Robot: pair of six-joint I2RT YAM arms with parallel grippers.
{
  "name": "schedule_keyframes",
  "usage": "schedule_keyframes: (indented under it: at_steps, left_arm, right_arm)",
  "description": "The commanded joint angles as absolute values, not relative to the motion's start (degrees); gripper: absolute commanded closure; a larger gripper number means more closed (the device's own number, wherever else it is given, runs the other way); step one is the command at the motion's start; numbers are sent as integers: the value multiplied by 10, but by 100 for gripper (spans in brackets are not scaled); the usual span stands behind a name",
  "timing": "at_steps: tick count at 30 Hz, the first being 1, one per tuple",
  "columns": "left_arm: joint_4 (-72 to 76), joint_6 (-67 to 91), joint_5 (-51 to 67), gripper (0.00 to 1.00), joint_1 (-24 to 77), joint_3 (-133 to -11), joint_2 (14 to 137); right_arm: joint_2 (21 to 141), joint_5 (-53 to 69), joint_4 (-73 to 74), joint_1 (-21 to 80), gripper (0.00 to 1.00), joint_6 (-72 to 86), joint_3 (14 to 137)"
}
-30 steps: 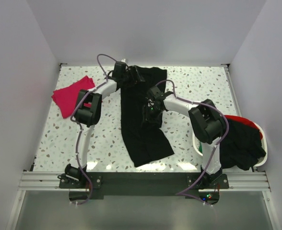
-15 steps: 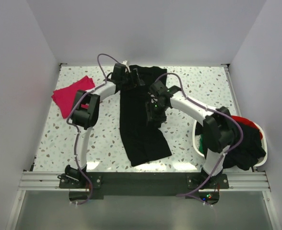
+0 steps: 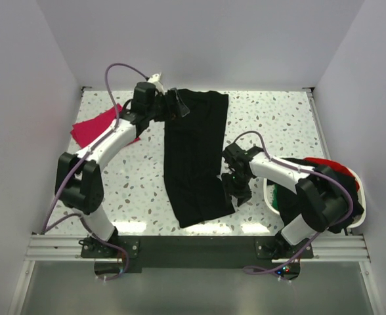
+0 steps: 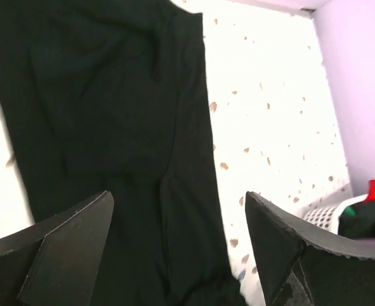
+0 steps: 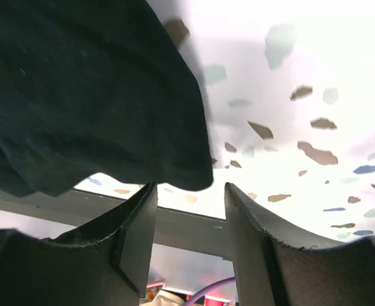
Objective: Fold and stack the t-shirts
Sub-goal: Fold the tshirt
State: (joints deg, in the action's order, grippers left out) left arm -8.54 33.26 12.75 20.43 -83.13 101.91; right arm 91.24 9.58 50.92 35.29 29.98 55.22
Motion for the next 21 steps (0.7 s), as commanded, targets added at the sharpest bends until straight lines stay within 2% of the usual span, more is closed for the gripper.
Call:
schedule_keyframes:
  at_steps: [1, 7, 12, 21]
  left_arm:
    - [-167, 312, 84, 11, 214, -731, 961]
    - [-198, 343, 84, 11, 219, -570, 858]
    - [-214, 366, 84, 11, 236, -492, 796]
    - [-268, 405, 94, 11, 266, -406, 716]
  right_arm:
    - [875, 92, 484, 353, 51, 318, 531]
    - [878, 105, 446, 353, 56, 320, 500]
    - [892, 124, 418, 353, 64, 322, 484]
    - [913, 175, 396, 355, 89, 324, 460]
